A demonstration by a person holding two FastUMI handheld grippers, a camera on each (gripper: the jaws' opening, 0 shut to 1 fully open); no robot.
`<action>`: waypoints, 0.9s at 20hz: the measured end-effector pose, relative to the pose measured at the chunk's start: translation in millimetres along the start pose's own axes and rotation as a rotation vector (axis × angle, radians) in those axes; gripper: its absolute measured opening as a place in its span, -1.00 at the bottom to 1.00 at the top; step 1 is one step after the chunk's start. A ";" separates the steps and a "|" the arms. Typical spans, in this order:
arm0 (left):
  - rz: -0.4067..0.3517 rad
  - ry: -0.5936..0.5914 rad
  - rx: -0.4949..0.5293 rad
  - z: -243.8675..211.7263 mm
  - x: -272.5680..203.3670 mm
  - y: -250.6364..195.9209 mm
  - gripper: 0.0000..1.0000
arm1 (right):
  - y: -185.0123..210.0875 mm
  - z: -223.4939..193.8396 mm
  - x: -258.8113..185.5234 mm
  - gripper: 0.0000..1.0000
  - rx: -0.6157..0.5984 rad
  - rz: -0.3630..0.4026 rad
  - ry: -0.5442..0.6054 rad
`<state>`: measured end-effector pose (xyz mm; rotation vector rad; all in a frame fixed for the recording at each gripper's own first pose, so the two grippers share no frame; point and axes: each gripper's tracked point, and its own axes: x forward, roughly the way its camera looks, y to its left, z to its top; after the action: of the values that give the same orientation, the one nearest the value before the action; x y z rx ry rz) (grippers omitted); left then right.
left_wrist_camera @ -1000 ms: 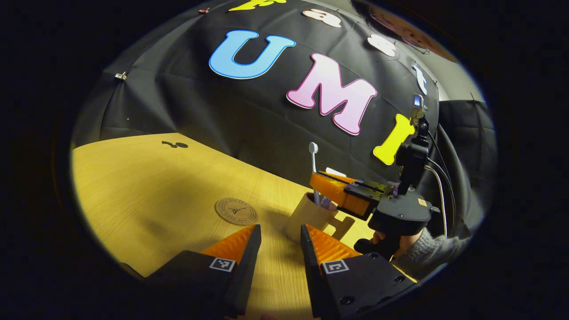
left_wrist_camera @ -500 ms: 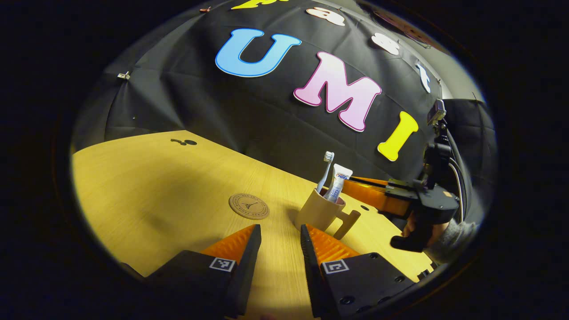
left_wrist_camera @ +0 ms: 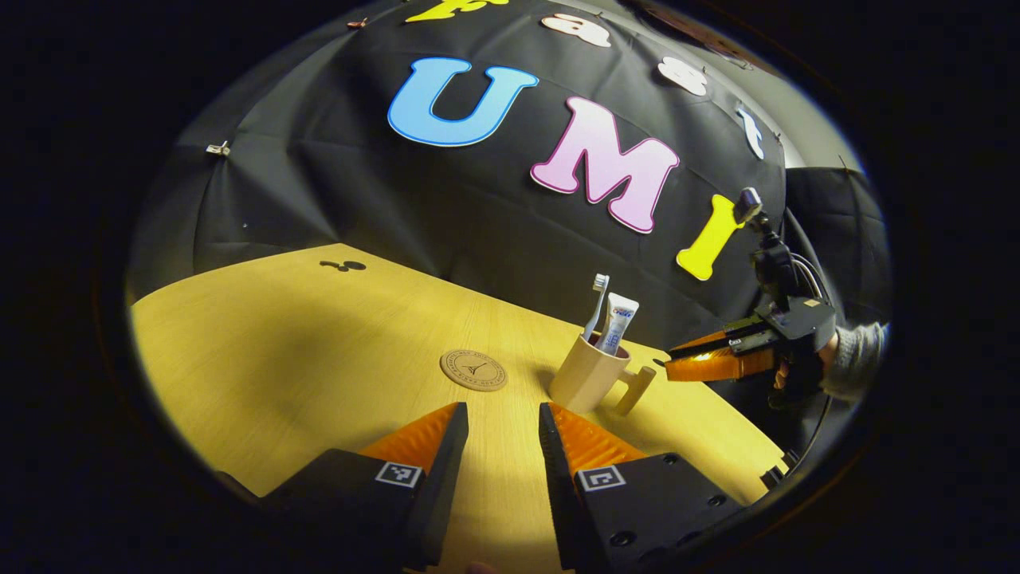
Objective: Put the toothbrush and toothpaste on the desktop into the cup, then pick up the cup and place it on the coaster on the desktop.
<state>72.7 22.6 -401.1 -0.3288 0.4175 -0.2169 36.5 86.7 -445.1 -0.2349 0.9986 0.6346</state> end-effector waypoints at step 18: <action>-0.030 0.033 0.077 -10.5 -15.3 15.0 0.13 | 11.2 -28.5 90.7 -0.05 -0.055 0.102 0.391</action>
<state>56.5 37.8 -410.0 -0.2564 0.4358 -0.2672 44.3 117.6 -535.3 -0.3674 1.3765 0.7250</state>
